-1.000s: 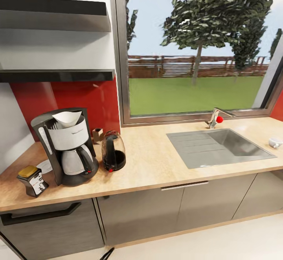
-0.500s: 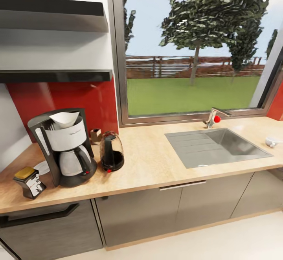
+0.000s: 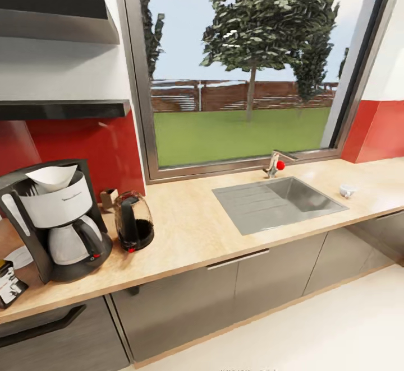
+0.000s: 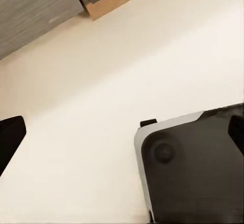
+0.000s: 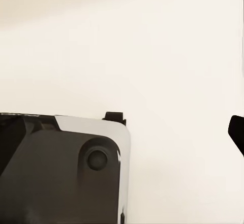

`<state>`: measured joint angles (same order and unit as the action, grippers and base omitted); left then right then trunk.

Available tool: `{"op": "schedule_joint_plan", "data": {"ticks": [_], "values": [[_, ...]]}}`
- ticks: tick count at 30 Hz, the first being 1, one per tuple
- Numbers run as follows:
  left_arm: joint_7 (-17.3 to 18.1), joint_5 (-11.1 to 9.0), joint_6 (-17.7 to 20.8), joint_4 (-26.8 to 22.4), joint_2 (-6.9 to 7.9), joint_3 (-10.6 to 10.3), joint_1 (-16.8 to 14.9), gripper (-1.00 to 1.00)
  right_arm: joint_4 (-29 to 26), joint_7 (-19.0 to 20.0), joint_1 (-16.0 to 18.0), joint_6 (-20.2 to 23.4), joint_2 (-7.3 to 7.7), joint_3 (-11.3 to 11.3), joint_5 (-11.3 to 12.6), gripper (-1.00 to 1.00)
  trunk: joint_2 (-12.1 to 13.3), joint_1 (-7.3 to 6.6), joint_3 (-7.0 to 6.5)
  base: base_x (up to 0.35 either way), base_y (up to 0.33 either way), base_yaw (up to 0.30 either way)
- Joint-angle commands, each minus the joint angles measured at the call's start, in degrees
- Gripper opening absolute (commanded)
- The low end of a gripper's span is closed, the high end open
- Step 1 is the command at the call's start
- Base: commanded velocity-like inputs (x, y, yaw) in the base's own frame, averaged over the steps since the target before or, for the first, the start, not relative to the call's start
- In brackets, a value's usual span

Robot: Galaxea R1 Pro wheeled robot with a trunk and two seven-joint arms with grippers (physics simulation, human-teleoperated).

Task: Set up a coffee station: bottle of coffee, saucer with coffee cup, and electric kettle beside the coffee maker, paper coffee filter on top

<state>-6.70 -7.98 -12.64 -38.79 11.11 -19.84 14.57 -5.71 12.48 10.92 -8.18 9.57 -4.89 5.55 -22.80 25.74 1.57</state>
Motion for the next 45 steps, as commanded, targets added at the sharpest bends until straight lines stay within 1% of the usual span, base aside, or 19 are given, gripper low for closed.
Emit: {"op": "schedule_joint_plan", "data": {"ticks": [1, 5, 6, 8, 9, 10, 12, 15, 20, 22, 27, 31, 33, 36, 40, 45], "values": [[-0.50, -0.79, -0.11, 0.80, 0.09, -0.29, -0.01, 1.00, 0.07, 0.18, 0.07, -0.20, 0.04, -0.47, 0.58, 1.00, -0.12, 0.04, 0.11, 0.000, 0.000, -0.283], [-0.51, -2.70, -0.03, 6.73, 0.06, 0.30, 0.01, 1.00, 0.07, 0.18, 0.07, -0.18, 0.08, -0.53, 0.55, 1.00, -0.12, 0.04, 0.11, 0.000, 0.000, -0.278], [-0.51, -3.06, -0.03, 7.39, 0.06, 0.32, 0.01, 1.00, 0.09, 0.18, 0.07, -0.17, 0.09, -0.53, 0.54, 1.00, -0.12, 0.04, 0.11, 0.000, 0.000, -0.275], [-0.51, -4.70, -0.02, 9.68, 0.09, 0.38, 0.02, 1.00, 0.13, 0.18, 0.07, -0.17, 0.09, -0.55, 0.52, 1.00, -0.12, 0.04, 0.11, 0.000, 0.000, -0.274], [-0.51, -5.13, -0.02, 10.17, 0.10, 0.38, 0.02, 1.00, 0.14, 0.18, 0.07, -0.17, 0.09, -0.55, 0.52, 1.00, -0.12, 0.04, 0.11, 0.000, 0.000, -0.274], [-0.51, -6.39, -0.02, 11.51, 0.12, 0.39, 0.02, 1.00, 0.15, 0.14, 0.07, -0.17, 0.09, -0.58, 0.52, 1.00, -0.12, 0.04, 0.11, 0.000, 0.000, -0.274], [-0.51, -7.69, 0.03, 12.99, 0.13, 0.40, 0.02, 1.00, 0.16, 0.11, 0.07, -0.17, 0.04, -0.62, 0.52, 1.00, -0.12, 0.04, 0.11, 0.000, 0.000, -0.274], [-0.51, -8.56, 0.06, 14.47, 0.14, 0.40, 0.02, 1.00, 0.17, 0.10, 0.07, -0.17, 0.02, -0.62, 0.51, 1.00, -0.12, 0.04, 0.11, 0.000, 0.000, -0.273], [-0.66, -8.92, 0.17, 16.32, 0.14, 0.41, 0.02, 1.00, 0.17, 0.16, 0.07, -0.17, 0.08, -0.56, 0.51, 1.00, -0.12, 0.04, 0.11, 0.000, 0.000, -0.273], [-1.22, -8.95, 0.21, 16.96, 0.14, 0.41, 0.02, 1.00, 0.17, 0.17, 0.07, -0.17, 0.09, -0.56, 0.51, 1.00, -0.12, 0.04, 0.11, 0.000, 0.000, -0.273], [-3.94, -9.04, 0.29, 18.63, 0.08, 0.40, 0.02, 1.00, 0.17, 0.18, 0.07, -0.17, 0.12, -0.56, 0.51, 1.00, -0.12, 0.04, 0.11, 0.000, 0.000, -0.273], [-4.74, -9.05, 0.52, 19.01, -0.27, 0.40, 0.02, 1.00, 0.17, 0.18, 0.07, -0.10, 0.65, -0.55, 0.51, 1.00, -0.12, 0.04, 0.11, 0.000, 0.000, -0.273], [-4.83, -9.01, 1.01, 19.17, -0.68, 0.36, 0.02, 1.00, 0.17, 0.18, 0.07, -0.09, 0.72, -0.55, 0.51, 1.00, -0.12, 0.04, 0.11, 0.000, 0.000, -0.274], [-4.98, -8.90, 3.25, 19.50, -1.30, 0.29, 0.02, 1.00, 0.17, 0.18, 0.07, -0.08, 0.78, -0.55, 0.51, 1.00, -0.12, 0.04, 0.11, 0.000, 0.000, -0.273], [-5.18, -8.81, 5.74, 19.60, -1.75, 0.25, 0.02, 1.00, 0.17, 0.18, 0.07, -0.08, 0.79, -0.55, 0.51, 1.00, -0.12, 0.04, 0.11, 0.000, 0.000, -0.273], [-5.23, -8.60, 6.51, 19.62, -2.02, 0.24, 0.02, 1.00, 0.17, 0.18, 0.07, -0.08, 0.80, -0.55, 0.51, 1.00, -0.12, 0.04, 0.11, 0.000, 0.000, -0.273]]}}
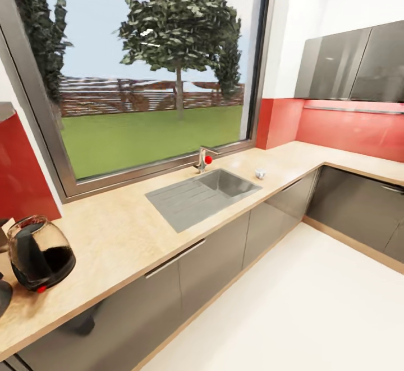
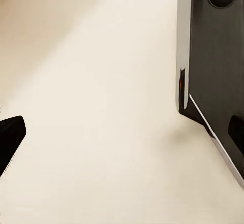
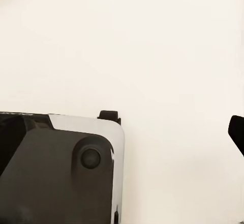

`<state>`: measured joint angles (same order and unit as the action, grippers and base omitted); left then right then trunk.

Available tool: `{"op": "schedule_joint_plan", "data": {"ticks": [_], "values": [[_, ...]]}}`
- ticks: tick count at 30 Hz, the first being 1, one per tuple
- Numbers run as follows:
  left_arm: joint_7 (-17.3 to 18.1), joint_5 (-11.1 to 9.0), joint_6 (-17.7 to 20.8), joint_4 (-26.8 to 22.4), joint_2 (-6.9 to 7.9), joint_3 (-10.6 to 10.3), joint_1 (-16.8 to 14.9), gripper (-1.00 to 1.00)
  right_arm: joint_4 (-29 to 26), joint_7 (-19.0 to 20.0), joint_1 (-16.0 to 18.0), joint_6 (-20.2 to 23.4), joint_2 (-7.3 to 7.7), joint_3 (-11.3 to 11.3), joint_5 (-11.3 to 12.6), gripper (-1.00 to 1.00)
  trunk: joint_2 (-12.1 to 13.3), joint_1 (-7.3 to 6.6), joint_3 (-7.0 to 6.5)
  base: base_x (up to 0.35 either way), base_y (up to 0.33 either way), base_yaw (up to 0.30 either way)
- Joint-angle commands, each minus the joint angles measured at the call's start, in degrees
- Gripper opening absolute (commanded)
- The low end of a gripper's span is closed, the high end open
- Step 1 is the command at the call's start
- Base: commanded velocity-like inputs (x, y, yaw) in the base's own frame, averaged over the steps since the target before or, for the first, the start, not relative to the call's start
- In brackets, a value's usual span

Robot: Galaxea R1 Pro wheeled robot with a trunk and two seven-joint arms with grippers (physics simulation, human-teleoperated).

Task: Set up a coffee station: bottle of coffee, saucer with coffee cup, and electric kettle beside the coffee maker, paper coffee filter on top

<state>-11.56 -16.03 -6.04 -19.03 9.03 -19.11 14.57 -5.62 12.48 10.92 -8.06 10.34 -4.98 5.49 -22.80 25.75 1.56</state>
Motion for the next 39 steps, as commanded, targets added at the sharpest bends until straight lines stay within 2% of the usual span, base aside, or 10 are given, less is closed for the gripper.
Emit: {"op": "schedule_joint_plan", "data": {"ticks": [1, 13, 27, 39], "values": [[-0.35, -0.51, -0.03, -0.14, 0.01, -0.49, 0.02, 1.00, 0.08, 0.18, 0.07, -0.20, 0.03, -0.47, 0.58, 1.00, -0.12, 0.04, 0.12, 0.000, 0.000, -0.273], [-0.14, -0.22, 0.06, 0.96, -1.63, -0.99, 0.02, 1.00, 0.08, 0.18, 0.07, -0.20, 0.03, -0.47, 0.58, 1.00, -0.12, 0.04, 0.12, 0.001, 0.000, -0.273], [-0.13, -0.20, 0.07, 1.68, -1.65, -1.02, 0.02, 1.00, 0.11, 0.18, 0.07, -0.20, 0.03, -0.47, 0.58, 1.00, -0.12, 0.04, 0.12, 0.101, -0.020, -0.273], [-0.13, -0.22, 0.06, 1.88, -1.65, -1.02, 0.02, 1.00, 0.16, 0.18, 0.07, -0.20, 0.03, -0.55, 0.58, 1.00, -0.12, 0.04, 0.12, 0.226, -0.143, -0.273]]}}
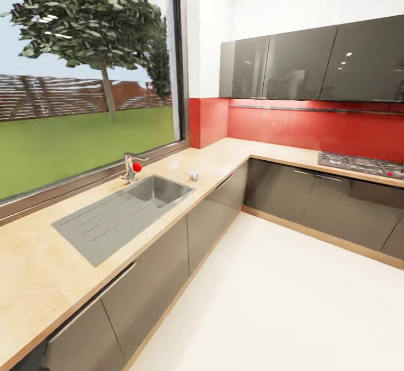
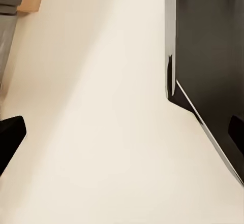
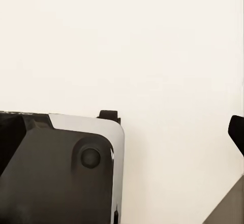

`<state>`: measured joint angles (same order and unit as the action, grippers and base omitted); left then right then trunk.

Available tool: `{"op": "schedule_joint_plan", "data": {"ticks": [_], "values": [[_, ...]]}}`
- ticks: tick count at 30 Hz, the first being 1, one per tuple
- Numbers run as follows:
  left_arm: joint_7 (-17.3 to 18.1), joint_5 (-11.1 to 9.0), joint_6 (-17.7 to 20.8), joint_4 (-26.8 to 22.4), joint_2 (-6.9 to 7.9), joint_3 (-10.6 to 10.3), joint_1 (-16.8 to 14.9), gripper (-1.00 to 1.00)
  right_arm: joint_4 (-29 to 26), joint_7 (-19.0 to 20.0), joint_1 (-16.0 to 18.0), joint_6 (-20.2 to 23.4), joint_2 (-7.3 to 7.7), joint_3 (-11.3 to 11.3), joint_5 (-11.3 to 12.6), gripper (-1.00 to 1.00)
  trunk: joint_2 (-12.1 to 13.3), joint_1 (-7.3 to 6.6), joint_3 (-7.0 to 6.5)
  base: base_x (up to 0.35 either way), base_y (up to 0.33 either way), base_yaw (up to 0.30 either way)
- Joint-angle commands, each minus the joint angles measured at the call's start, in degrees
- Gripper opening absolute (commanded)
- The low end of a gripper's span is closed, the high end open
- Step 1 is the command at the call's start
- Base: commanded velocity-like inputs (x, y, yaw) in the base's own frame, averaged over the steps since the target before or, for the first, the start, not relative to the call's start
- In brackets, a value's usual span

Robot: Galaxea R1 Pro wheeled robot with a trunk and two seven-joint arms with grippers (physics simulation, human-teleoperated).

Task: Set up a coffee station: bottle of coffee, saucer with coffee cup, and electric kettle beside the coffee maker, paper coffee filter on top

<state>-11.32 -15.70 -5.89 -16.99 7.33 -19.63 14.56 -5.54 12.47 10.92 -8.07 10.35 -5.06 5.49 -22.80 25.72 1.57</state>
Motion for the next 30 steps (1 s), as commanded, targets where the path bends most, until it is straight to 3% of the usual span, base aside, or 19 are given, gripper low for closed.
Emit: {"op": "schedule_joint_plan", "data": {"ticks": [1, 18, 30], "values": [[-0.37, -0.53, -0.08, -0.15, 0.05, -0.49, 0.03, 1.00, 0.09, 0.19, 0.07, -0.19, 0.02, -0.47, 0.58, 1.00, -0.12, 0.06, 0.12, 0.242, -0.164, -0.273], [-0.37, -0.48, -0.06, -0.12, 0.00, -0.49, 0.03, 1.00, 0.09, 0.19, 0.07, -0.19, 0.02, -0.55, 0.58, 1.00, -0.12, 0.06, 0.12, 0.243, -0.165, -0.268], [-0.36, -0.47, -0.08, 0.28, 0.02, -0.49, 0.03, 1.00, 0.16, 0.19, 0.07, -0.25, -0.37, -0.81, 0.49, 1.00, -0.12, 0.06, 0.12, 0.260, -0.168, -0.034]]}}
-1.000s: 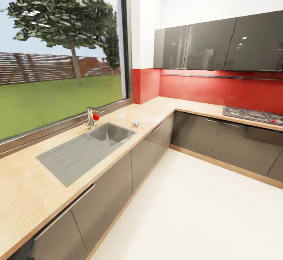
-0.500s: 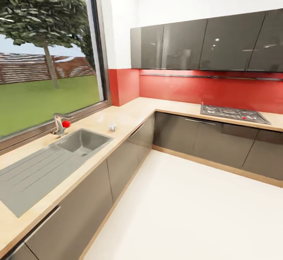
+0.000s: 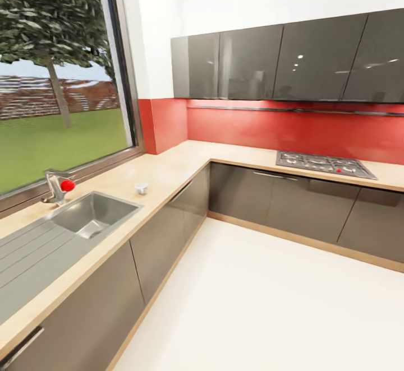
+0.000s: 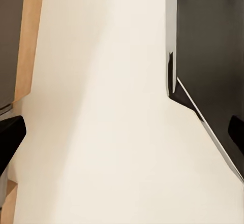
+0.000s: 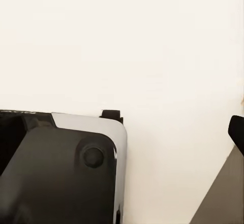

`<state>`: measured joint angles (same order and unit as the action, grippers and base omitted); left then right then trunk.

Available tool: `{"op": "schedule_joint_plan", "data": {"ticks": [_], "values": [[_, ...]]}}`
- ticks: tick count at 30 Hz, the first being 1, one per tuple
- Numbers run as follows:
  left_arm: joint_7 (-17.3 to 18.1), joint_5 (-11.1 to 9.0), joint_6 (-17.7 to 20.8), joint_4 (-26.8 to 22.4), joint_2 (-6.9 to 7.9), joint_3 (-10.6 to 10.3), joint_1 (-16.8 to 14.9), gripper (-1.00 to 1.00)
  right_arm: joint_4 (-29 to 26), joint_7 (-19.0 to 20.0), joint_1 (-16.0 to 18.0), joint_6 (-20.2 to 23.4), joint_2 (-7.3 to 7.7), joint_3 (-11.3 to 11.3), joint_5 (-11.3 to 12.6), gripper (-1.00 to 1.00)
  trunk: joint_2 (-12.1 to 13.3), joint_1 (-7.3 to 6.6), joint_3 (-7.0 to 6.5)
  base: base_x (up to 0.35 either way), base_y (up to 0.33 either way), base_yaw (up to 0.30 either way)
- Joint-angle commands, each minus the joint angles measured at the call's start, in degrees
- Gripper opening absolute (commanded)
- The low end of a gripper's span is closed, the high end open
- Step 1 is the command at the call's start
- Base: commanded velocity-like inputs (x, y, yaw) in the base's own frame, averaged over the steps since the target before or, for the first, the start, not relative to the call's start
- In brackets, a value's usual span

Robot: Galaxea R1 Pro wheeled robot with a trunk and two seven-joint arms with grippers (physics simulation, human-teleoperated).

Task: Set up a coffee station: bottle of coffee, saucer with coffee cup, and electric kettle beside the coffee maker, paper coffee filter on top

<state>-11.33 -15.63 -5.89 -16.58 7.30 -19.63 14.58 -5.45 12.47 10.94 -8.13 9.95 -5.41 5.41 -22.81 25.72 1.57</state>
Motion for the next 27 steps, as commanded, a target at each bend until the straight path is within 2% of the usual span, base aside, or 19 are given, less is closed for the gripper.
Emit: {"op": "schedule_joint_plan", "data": {"ticks": [1, 10, 17, 27], "values": [[-0.36, -0.56, -0.08, -0.13, 0.06, -0.49, 0.01, 1.00, 0.07, 0.18, 0.05, -0.20, -0.02, -0.48, 0.55, 1.00, -0.11, 0.06, 0.11, 0.268, -0.170, -0.002], [-0.36, -0.62, -0.08, 0.26, 0.11, -0.49, 0.01, 1.00, 0.08, 0.26, 0.05, -0.22, -0.35, -0.53, 0.44, 1.00, -0.11, 0.06, 0.11, 0.269, -0.169, 0.000], [-0.36, -0.61, -0.08, 1.09, 0.07, -0.41, 0.01, 1.00, 0.08, 0.19, 0.05, -0.30, 0.10, -0.48, 0.52, 1.00, -0.11, 0.06, 0.11, 0.298, -0.154, 0.000], [-0.36, -0.58, -0.08, 1.12, 0.00, -0.40, 0.01, 1.00, 0.08, 0.18, 0.05, -0.31, 0.00, -0.48, 0.48, 1.00, -0.11, 0.06, 0.11, 0.305, -0.150, 0.000]]}}
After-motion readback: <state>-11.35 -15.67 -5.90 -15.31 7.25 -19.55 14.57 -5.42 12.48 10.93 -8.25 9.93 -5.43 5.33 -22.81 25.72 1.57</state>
